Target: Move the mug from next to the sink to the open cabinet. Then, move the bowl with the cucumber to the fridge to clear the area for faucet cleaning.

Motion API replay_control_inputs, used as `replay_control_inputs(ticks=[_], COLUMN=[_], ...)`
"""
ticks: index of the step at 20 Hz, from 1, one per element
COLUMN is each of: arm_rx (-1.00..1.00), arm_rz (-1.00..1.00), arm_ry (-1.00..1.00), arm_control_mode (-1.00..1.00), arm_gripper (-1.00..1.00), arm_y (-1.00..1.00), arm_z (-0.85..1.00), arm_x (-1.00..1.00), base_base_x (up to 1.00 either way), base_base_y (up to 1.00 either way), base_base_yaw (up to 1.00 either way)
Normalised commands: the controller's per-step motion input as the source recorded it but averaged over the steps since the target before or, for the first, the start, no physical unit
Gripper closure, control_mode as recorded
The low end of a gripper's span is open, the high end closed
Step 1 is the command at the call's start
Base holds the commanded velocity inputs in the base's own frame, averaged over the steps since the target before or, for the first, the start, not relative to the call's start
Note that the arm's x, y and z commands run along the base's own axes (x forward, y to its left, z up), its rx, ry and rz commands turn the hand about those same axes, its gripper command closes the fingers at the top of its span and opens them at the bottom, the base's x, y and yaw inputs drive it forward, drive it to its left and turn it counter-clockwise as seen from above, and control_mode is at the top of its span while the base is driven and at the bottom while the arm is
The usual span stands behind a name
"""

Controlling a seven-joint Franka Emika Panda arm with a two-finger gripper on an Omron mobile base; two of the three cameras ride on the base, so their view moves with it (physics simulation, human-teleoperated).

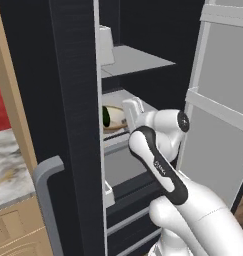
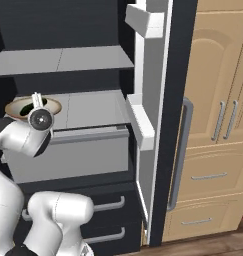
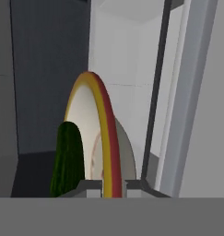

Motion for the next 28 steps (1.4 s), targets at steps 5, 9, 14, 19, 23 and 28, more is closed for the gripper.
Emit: replay_control_inputs(ticks=[5, 9, 14, 19, 23, 28], arm_rx=[-0.02, -0.04, -0.08, -0.04, -0.11, -0.03], arm_rz=[0.00, -0.06, -0.17, -0.02, 0.00, 0.00], arm_ry=[0.00, 0.00, 0.02, 0.05, 0.04, 0.03], arm_control_mode=[-1.00, -1.00, -1.00, -1.00, -1.00, -1.00], arm_gripper=[1.00, 1.00, 1.00, 1.00, 1.00, 1.00], arm_y=[0.00, 0.08, 0.23, 0.13, 0.00, 0.00], arm_z=[-0.14, 0.00, 0.00, -0.10, -0.50, -0.24], arm_x=[0.19, 0.73, 0.99, 0.20, 0.00, 0.27], base_base_x=[0.00, 0.00, 0.00, 0.00, 0.00, 0.00], base_base_y=[0.00, 0.00, 0.00, 0.00, 0.00, 0.00], base_base_yaw=[0.00, 0.00, 0.00, 0.00, 0.00, 0.00])
